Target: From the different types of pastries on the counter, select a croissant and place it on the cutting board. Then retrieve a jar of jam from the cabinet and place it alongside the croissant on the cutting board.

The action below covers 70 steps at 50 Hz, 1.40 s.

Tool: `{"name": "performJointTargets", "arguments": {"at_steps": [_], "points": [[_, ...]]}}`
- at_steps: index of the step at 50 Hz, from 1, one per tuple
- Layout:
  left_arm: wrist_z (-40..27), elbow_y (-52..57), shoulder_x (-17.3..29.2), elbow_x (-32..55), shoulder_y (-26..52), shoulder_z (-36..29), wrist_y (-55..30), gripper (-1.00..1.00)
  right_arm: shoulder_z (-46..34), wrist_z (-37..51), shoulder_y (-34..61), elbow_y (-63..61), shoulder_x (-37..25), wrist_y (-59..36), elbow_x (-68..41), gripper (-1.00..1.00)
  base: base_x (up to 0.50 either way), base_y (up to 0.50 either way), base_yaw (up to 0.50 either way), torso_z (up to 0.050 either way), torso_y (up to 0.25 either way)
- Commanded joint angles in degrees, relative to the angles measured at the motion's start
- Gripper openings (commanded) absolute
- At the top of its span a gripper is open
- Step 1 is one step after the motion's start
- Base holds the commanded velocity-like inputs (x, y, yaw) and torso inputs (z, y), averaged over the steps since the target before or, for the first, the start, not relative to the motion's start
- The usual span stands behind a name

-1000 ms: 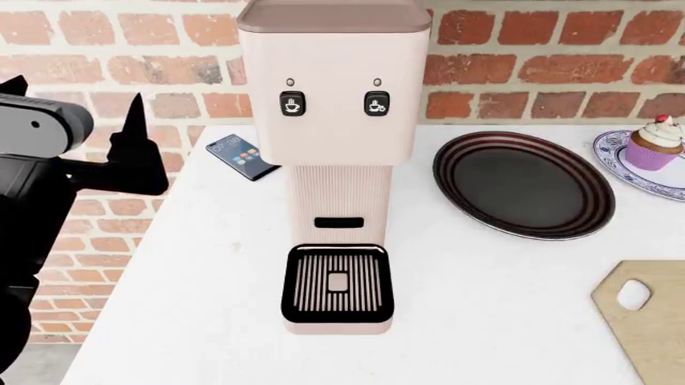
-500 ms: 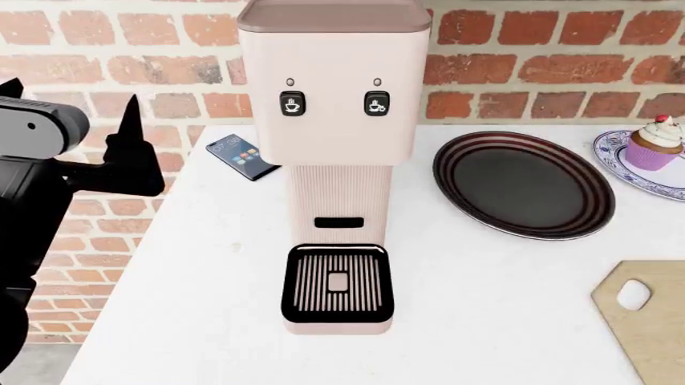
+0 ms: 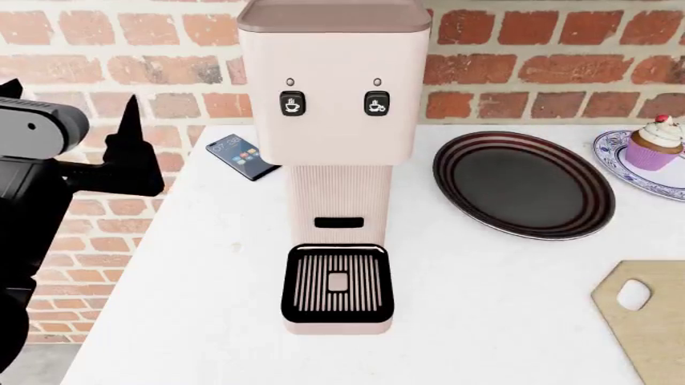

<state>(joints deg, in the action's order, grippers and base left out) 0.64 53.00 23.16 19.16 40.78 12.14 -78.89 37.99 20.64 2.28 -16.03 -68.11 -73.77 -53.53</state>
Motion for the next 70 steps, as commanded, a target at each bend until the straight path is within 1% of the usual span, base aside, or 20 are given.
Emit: {"name": "performJointTargets", "arguments": {"at_steps": [1,17,25,34,35,49,60,70], "points": [[-0.2,-0.2,0.1,0.2,-0.4,0.2,0.5,1.00,-1.9,-1.1,-0.8,1.5,0.5,1.5,1.7,-1.00,0.00,0.00,0.00,0.000,0.000],[-0.6,-1.0,0.3,0.5,-0.7,0.0,1.4,1.00,-5.9,-1.5,-0.5,3.8,1.5,4.0,2.6,-1.00,0.00,0.00,0.00,0.000,0.000],[-0.8,-0.3,0.4,0.9,-0.3,0.3,0.4,1.00,-7.3,-1.8,-0.5,5.4,1.7,5.1,3.3,-1.00,0.00,0.00,0.00,0.000,0.000],[-1.0,-0.7,0.5,1.0,-0.8,0.2,1.2,1.00,-7.5,-1.9,-0.7,6.4,1.7,5.3,3.8,-1.00,0.00,0.00,0.00,0.000,0.000],[-1.0,-0.7,0.5,1.0,-0.8,0.2,1.3,1.00,-7.5,-1.9,-0.7,6.5,1.7,5.4,3.9,1.00,0.00,0.00,0.00,0.000,0.000],[-1.3,-0.2,0.7,1.7,-0.5,0.7,0.4,1.00,-4.7,-2.2,-1.2,5.4,0.6,4.0,3.4,1.00,0.00,0.00,0.00,0.000,0.000],[-1.5,-0.4,0.8,2.0,-0.6,0.8,0.6,1.00,4.3,-3.4,-0.9,-0.1,-0.3,-1.3,-0.5,1.00,0.00,0.00,0.00,0.000,0.000],[-1.8,-0.6,0.8,2.3,-0.9,0.7,1.1,1.00,9.3,-4.0,0.3,-3.4,-1.2,-4.7,-3.5,1.00,0.00,0.00,0.00,0.000,0.000]]}}
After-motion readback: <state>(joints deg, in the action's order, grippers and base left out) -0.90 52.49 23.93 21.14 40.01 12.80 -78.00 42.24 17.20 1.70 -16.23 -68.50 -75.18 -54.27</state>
